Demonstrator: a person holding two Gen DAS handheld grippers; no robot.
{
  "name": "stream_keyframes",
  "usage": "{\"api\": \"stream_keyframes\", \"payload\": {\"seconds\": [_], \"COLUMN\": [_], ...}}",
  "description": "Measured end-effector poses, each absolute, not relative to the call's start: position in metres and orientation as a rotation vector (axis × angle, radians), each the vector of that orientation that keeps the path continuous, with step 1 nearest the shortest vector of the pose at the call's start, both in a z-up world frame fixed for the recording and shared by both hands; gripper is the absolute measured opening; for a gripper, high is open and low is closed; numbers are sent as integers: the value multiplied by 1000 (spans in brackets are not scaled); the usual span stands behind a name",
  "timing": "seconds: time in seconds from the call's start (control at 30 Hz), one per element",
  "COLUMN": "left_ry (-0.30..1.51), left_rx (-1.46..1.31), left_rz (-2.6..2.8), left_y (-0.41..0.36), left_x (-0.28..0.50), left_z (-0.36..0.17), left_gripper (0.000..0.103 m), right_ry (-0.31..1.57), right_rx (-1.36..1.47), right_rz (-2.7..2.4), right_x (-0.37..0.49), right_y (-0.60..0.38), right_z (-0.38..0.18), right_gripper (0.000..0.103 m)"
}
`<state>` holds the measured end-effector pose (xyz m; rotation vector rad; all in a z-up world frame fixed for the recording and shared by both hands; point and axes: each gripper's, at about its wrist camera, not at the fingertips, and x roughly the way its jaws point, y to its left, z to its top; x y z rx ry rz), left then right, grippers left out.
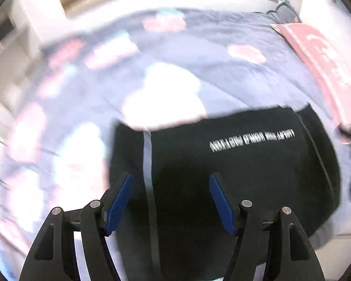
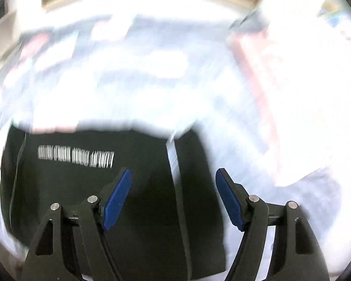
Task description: Fold large clothes
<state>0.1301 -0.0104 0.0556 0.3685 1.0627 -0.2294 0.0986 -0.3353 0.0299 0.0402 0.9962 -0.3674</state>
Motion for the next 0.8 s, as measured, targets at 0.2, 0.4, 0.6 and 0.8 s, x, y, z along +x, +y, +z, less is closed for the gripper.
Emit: {"api": "stream_keyframes", "payload": {"seconds": [0.2, 0.4, 0.6, 0.8], "left_ry": [854, 714, 765, 824], "left_rx": [360, 350, 223, 182], "left_rz": [-196, -210, -202, -149], "left_y": [-39, -73, -68, -50], "left_x": [117, 88, 85, 93], "left_z": [160, 220, 226, 205], "left_gripper": [69, 69, 69, 69], "right_ry": [876, 879, 901, 944], "right_rx": [112, 41, 91, 128], "right_rz": [-326, -321, -322, -300], "right_x": [91, 71, 75, 77], "right_y": [-329, -299, -289, -288], "right_z": [113, 162, 171, 156], "right_gripper": [76, 78, 85, 85]}}
